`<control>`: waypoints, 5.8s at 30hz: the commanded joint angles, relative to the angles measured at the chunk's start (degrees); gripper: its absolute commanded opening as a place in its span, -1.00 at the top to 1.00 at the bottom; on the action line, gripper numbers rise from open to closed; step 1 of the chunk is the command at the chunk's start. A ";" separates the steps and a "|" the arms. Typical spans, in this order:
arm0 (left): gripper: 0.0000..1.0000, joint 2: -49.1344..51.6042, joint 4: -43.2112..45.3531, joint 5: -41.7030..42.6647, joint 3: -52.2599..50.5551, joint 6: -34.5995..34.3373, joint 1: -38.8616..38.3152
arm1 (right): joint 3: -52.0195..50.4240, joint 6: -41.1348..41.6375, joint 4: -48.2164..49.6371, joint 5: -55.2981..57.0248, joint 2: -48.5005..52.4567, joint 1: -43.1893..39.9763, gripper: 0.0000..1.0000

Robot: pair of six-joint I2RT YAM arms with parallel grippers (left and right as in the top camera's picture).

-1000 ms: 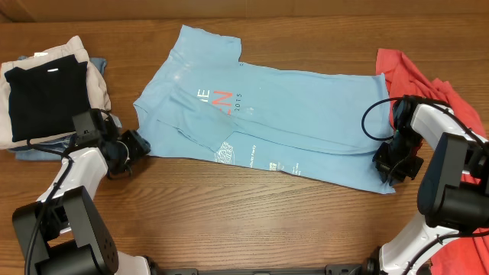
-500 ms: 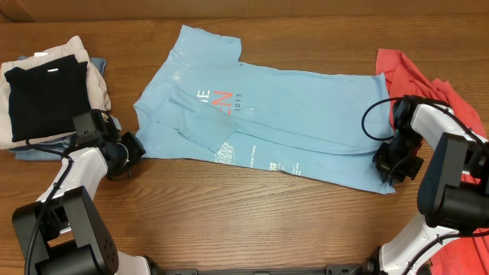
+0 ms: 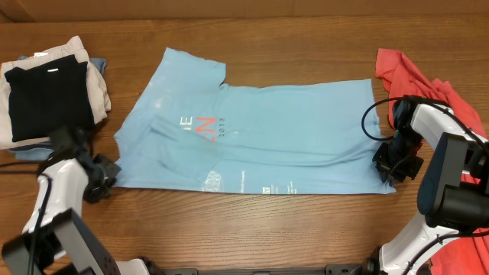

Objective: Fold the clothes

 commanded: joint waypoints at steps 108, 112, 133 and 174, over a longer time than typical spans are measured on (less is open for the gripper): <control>-0.41 18.08 -2.91 9.40 39.28 21.99 -15.34 | 4.68 -10.36 5.55 -16.92 -6.67 8.46 0.02; -0.40 27.89 -4.96 9.53 47.74 22.99 -15.52 | 4.68 -10.36 5.55 -16.92 -6.67 8.46 0.02; -0.45 43.60 2.51 -1.16 52.59 26.34 -18.14 | 4.68 -10.34 4.48 -16.92 -6.67 8.46 0.02; 0.90 43.08 -12.26 11.13 54.14 13.09 -17.29 | 4.68 -13.86 57.59 -20.26 6.80 8.48 -0.09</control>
